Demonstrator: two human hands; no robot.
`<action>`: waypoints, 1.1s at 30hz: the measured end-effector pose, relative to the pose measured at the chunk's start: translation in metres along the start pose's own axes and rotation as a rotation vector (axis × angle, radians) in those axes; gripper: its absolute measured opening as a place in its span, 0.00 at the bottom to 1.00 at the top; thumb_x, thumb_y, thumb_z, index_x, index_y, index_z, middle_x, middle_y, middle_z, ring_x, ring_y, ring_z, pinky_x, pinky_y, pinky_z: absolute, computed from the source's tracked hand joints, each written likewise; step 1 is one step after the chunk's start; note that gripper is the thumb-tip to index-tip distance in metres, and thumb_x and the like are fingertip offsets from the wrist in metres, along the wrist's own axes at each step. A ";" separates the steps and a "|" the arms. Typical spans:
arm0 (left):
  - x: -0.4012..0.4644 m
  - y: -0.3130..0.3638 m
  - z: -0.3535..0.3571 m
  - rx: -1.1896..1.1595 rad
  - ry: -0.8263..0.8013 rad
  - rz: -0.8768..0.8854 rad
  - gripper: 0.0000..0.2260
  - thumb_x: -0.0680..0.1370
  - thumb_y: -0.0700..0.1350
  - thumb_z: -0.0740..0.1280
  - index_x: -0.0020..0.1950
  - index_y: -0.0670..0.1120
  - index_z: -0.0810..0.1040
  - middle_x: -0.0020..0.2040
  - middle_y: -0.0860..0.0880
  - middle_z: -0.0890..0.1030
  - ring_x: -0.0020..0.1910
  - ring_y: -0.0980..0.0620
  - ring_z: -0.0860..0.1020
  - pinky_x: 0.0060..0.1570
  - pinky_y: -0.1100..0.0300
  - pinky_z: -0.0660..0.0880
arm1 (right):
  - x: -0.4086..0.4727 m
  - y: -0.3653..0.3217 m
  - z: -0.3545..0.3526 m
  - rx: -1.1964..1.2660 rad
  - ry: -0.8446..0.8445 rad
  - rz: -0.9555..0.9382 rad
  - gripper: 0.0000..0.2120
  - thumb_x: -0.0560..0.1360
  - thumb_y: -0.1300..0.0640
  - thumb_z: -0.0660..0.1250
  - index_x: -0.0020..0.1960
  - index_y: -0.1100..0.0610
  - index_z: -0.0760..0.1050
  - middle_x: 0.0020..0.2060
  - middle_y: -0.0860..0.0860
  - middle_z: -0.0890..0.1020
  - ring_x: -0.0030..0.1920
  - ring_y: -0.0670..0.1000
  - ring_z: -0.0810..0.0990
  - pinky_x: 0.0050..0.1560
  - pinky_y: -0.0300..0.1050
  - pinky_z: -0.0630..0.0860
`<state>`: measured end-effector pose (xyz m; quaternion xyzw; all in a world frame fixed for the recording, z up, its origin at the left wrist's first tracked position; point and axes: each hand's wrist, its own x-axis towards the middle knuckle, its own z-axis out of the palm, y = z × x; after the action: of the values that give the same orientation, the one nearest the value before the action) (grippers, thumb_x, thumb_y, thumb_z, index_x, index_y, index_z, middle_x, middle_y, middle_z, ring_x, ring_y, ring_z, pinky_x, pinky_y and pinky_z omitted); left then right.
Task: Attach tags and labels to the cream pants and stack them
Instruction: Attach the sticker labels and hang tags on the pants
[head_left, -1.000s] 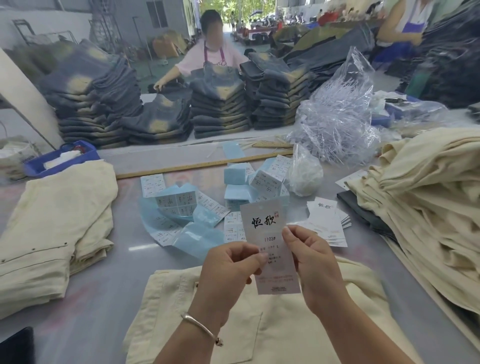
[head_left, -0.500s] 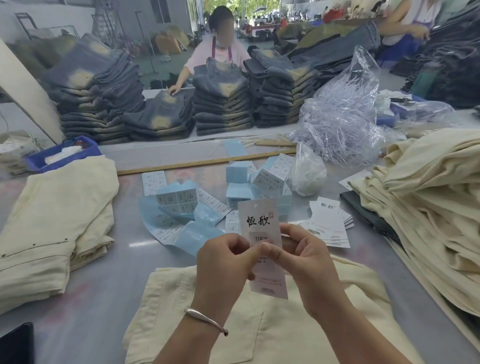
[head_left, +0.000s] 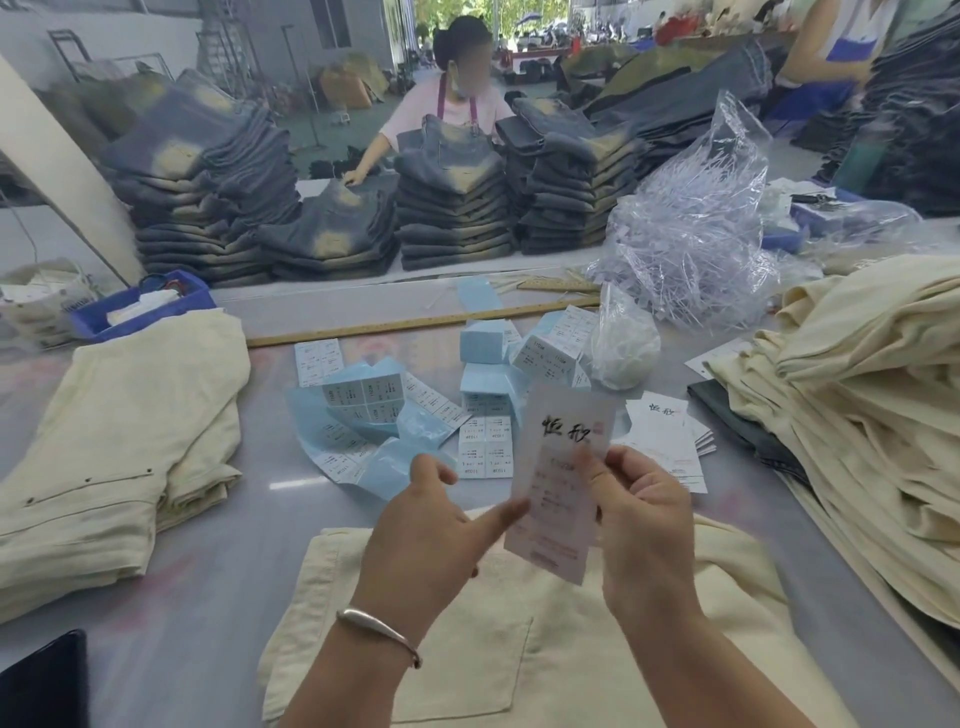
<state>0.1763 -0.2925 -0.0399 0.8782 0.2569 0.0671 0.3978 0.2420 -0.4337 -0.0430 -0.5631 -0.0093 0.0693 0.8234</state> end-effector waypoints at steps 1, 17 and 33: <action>0.001 -0.003 -0.002 -0.003 -0.030 0.003 0.33 0.59 0.75 0.66 0.54 0.56 0.65 0.41 0.57 0.80 0.37 0.63 0.80 0.35 0.64 0.72 | 0.002 -0.003 -0.001 0.001 0.005 -0.004 0.05 0.74 0.63 0.68 0.41 0.59 0.81 0.35 0.51 0.85 0.35 0.46 0.82 0.36 0.40 0.80; 0.007 -0.003 0.039 -0.764 -0.330 0.112 0.11 0.69 0.46 0.73 0.45 0.39 0.84 0.42 0.44 0.85 0.42 0.49 0.82 0.43 0.57 0.78 | 0.031 -0.003 -0.028 -0.184 -0.373 0.316 0.12 0.59 0.59 0.77 0.41 0.60 0.84 0.40 0.58 0.86 0.38 0.53 0.84 0.38 0.42 0.80; 0.073 0.024 0.109 -0.932 -0.414 -0.283 0.08 0.65 0.41 0.73 0.43 0.41 0.85 0.43 0.40 0.84 0.38 0.45 0.83 0.38 0.54 0.80 | 0.169 0.032 -0.064 -0.853 -0.192 0.118 0.23 0.74 0.42 0.68 0.32 0.56 0.66 0.27 0.51 0.71 0.28 0.50 0.66 0.31 0.44 0.62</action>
<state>0.2841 -0.3411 -0.1020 0.5597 0.2317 -0.0549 0.7937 0.4122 -0.4603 -0.1065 -0.8432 -0.0815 0.1583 0.5073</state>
